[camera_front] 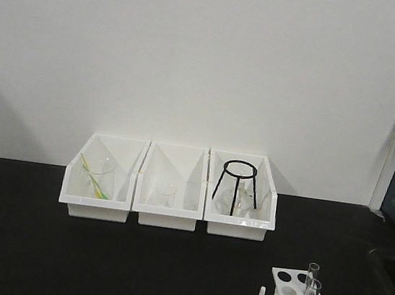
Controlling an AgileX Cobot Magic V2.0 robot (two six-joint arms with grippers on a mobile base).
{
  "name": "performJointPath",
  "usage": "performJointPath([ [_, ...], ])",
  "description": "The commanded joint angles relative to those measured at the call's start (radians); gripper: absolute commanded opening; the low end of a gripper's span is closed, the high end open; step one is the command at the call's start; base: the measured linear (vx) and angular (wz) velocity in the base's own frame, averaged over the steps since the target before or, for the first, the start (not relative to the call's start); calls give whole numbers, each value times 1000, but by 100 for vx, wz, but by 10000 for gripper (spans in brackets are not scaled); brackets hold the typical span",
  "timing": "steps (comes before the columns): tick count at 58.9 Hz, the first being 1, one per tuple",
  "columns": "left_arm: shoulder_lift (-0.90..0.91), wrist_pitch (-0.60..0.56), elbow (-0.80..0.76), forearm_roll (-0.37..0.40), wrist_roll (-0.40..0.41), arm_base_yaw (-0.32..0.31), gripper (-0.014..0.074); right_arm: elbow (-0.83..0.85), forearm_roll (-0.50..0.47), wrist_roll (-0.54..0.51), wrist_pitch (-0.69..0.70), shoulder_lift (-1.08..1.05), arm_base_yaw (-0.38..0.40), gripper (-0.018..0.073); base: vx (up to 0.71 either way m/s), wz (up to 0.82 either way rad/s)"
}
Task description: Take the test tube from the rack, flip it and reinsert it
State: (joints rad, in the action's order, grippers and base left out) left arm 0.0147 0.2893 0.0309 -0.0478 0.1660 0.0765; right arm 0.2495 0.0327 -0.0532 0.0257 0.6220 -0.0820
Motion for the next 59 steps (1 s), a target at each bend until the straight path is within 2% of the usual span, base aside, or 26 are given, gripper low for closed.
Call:
performJointPath([
  [1,13,-86,1,4,0,-7,-6,37,1,1,98,33,3,407,0,0],
  [9,13,-86,1,4,0,-7,-6,37,-2,16,145,101,1,538,0,0],
  [19,13,-86,1,4,0,-7,-6,37,40,41,387,220,0,557,0,0],
  [24,13,-86,1,4,0,-7,-6,37,110,104,498,297,0,552,0,0],
  [32,13,-86,1,4,0,-7,-6,37,299,247,648,422,0,549,0,0],
  [38,13,-86,1,4,0,-7,-6,37,376,279,761,538,0,549,0,0],
  [49,13,-86,1,4,0,-7,-6,38,376,276,957,727,0,550,0,0],
  [59,13,-86,1,4,0,-7,-6,83,367,258,1020,853,0,550,0,0],
])
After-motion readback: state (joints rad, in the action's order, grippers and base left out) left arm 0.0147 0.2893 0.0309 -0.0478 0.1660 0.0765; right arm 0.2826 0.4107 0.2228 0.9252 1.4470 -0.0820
